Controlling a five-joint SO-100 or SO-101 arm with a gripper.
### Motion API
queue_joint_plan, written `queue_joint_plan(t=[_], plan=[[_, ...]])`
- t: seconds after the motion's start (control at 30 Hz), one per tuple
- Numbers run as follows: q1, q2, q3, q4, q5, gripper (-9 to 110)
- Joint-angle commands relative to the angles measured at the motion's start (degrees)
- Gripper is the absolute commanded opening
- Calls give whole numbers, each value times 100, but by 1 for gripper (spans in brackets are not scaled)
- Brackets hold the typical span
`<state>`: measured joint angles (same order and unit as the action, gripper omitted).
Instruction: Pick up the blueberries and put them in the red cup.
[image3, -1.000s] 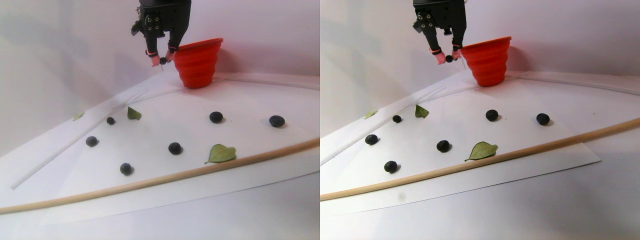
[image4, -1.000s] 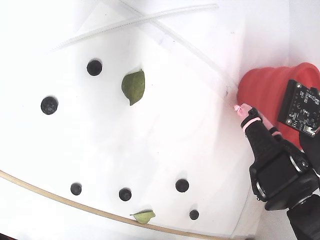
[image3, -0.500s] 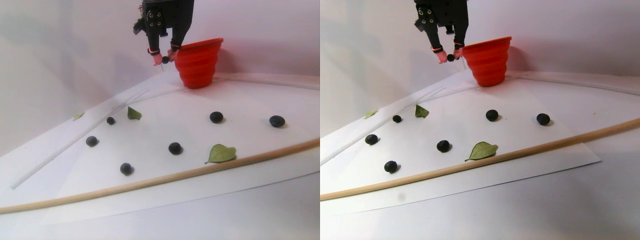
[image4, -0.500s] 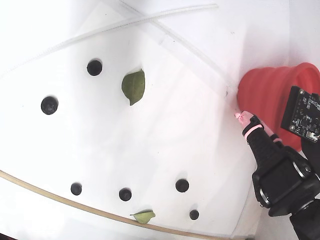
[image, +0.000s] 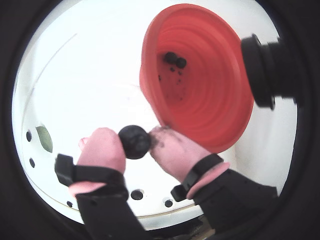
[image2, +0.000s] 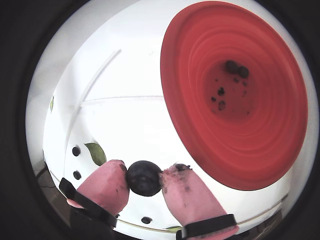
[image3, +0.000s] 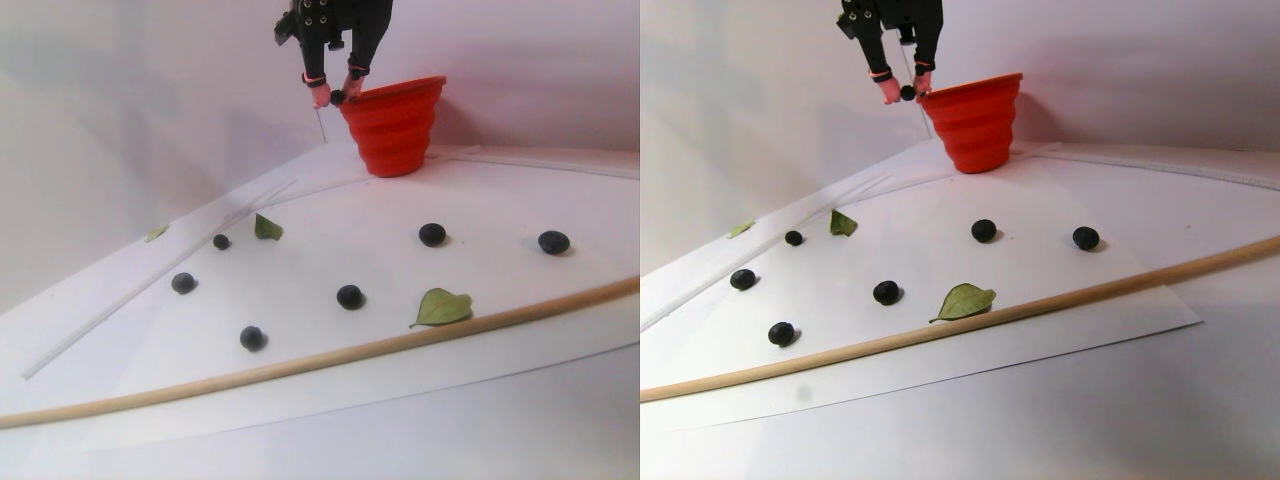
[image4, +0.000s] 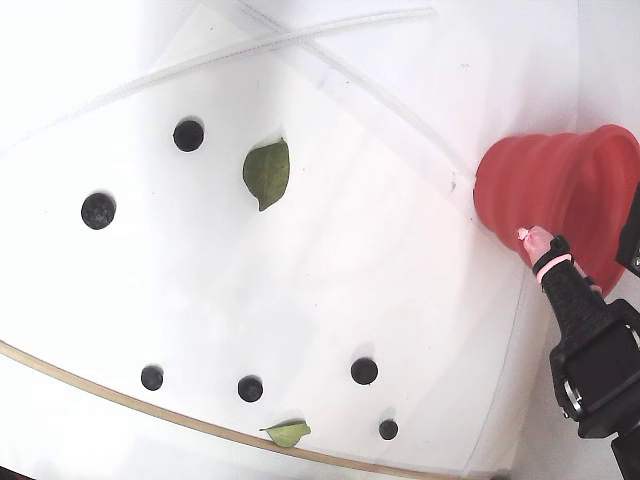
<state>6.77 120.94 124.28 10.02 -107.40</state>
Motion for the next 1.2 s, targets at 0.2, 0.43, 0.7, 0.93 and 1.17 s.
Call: queue_joint_plan(t=[0.2, 0.43, 0.7, 0.93, 1.17], plan=[[158, 703, -686, 185, 141, 12], [343, 562, -861, 185, 167, 12], [554, 343, -967, 9, 141, 12], [624, 246, -958, -114, 105, 17], [650, 387, -896, -79, 62, 17]])
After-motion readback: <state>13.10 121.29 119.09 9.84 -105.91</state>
